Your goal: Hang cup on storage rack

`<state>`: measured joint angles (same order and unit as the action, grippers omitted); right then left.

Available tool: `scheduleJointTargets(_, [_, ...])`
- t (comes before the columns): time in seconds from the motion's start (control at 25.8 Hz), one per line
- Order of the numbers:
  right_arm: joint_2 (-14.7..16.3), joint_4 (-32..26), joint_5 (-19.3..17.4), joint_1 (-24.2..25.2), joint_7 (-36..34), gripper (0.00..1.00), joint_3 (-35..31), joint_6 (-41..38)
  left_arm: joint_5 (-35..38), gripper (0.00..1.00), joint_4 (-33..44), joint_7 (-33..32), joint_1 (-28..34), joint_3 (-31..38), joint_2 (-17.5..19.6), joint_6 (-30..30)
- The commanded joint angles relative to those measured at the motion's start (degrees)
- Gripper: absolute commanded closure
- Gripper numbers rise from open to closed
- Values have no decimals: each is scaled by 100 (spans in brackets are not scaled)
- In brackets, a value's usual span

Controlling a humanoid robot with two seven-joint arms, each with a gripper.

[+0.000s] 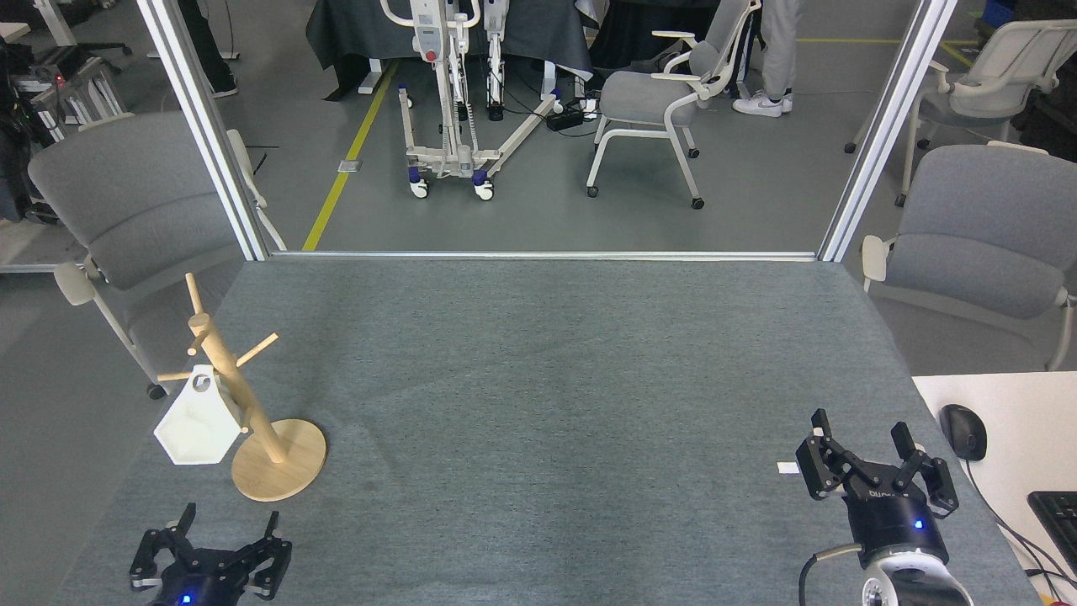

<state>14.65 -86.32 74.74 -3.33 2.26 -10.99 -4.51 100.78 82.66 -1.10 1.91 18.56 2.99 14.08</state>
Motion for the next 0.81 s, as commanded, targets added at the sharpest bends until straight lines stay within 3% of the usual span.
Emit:
scheduleJointTargets(0.0, [-111, 18, 5, -124, 3, 0, 9, -6, -480, 1, 233, 66, -77, -186, -545, 254])
scheduleJointTargets(0.12, [-199, 18, 5, -273, -6, 0, 1, -6, -471, 1, 295, 74, -420, -546, -1020, 236])
scheduleJointTargets(0.23, [-217, 18, -3, -300, 3, 0, 9, -6, -506, 1, 321, 83, -692, -1196, -1038, 131])
scheduleJointTargets(0.47, [-243, 62, 5, -308, -6, 0, 9, -6, -524, 1, 233, 74, -1281, -2225, -1064, -854])
scheduleJointTargets(0.66, [-243, 80, -3, -344, -6, 0, 9, -6, -515, 1, 427, 74, -1246, -2911, -1055, -1460])
scheduleJointTargets(0.78, [-270, 98, 5, -344, -6, 0, 27, -6, -515, 1, 506, 48, -1167, -2946, -1046, -1460])
